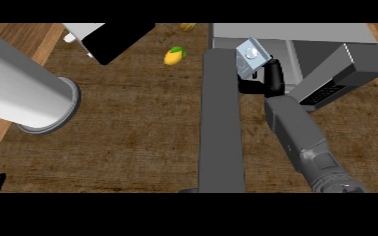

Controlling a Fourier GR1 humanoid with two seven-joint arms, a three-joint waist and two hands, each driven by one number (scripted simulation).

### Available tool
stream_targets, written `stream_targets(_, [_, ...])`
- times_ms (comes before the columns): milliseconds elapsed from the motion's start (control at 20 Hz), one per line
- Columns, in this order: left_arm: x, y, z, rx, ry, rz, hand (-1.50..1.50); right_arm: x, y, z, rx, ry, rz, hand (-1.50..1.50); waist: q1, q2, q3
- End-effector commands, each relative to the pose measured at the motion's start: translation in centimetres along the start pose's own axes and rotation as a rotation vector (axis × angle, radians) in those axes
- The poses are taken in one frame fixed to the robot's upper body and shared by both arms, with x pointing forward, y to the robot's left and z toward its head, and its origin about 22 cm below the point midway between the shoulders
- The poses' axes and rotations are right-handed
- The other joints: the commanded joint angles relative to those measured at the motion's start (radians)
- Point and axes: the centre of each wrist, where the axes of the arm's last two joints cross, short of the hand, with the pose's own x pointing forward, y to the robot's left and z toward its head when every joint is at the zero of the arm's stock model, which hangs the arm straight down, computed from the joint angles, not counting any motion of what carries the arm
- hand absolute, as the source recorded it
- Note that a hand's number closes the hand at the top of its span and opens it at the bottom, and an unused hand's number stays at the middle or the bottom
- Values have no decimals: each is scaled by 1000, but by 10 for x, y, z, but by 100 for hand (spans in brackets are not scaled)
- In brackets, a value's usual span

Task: Pick up the milk, place it into the microwave and close the microwave

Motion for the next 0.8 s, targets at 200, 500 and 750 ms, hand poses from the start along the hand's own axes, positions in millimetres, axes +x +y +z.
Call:
stream_targets(200, [-10, -2, -6, -20, 12, 15, -150, 17, 12, -22, -23, -114, 335, 150, 33, 7, -4])
stream_targets(500, [-14, -9, -27, -46, -12, 12, -150, 30, 17, -36, -142, -77, 416, 150, 44, 22, -2])
stream_targets(750, [-13, 6, -21, -59, 9, 16, -150, 32, -3, -47, -205, -39, 430, 150, 61, 24, -2])
